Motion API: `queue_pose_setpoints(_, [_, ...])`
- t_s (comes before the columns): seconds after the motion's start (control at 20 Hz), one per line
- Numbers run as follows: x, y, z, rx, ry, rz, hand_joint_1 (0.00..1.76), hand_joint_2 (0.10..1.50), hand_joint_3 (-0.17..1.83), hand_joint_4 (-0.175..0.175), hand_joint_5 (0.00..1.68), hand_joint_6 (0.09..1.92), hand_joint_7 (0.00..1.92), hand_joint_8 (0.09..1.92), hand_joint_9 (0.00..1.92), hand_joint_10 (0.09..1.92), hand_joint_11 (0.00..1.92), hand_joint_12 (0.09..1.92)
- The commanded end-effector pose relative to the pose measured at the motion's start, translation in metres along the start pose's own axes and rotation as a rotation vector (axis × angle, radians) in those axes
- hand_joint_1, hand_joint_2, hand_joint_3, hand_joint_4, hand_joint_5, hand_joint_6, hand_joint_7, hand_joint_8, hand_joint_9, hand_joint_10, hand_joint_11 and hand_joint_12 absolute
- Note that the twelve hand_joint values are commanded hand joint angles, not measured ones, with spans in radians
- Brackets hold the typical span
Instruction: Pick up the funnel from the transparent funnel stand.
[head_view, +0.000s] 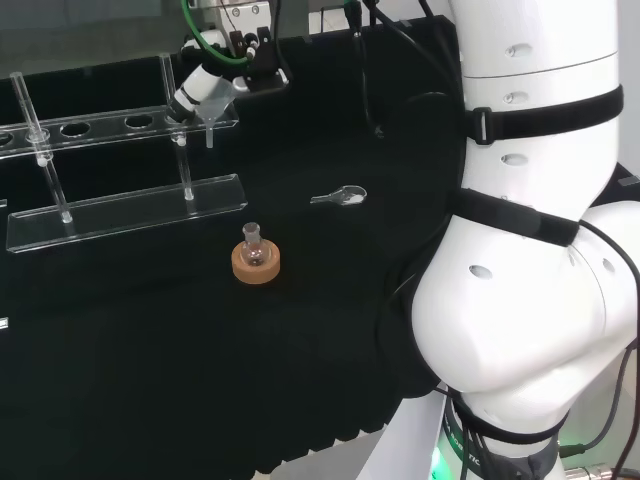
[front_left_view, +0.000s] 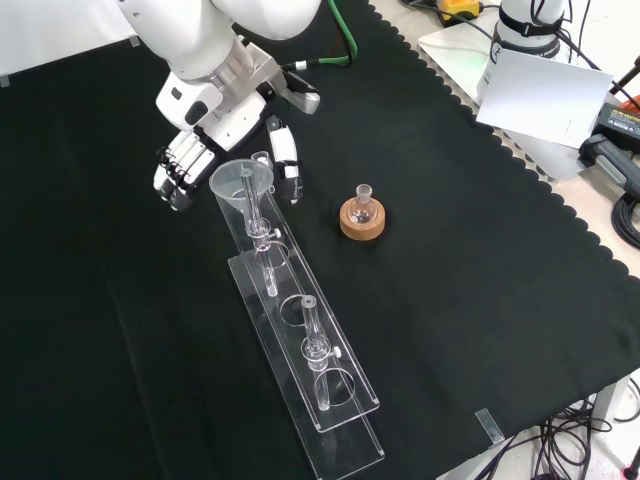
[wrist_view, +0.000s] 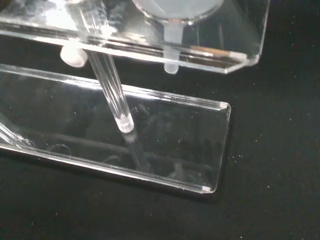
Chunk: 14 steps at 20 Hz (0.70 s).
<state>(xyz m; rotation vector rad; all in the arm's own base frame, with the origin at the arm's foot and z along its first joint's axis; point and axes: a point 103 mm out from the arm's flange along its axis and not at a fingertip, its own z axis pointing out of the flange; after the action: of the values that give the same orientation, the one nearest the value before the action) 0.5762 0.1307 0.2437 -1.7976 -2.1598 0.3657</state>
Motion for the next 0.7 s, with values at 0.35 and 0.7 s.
queue_pose_setpoints(0.35, [-0.03, -0.017, 0.003, 0.012, 0.001, -0.032, 0.71, 0.63, 0.02, 0.02, 0.22, 0.09, 0.46, 0.29, 0.45, 0.44, 0.0, 1.41])
queue_pose_setpoints(0.7, [-0.022, -0.005, 0.004, 0.012, 0.013, -0.051, 0.76, 0.64, 0.04, 0.017, 0.31, 0.09, 0.47, 0.38, 0.47, 0.58, 0.0, 1.53])
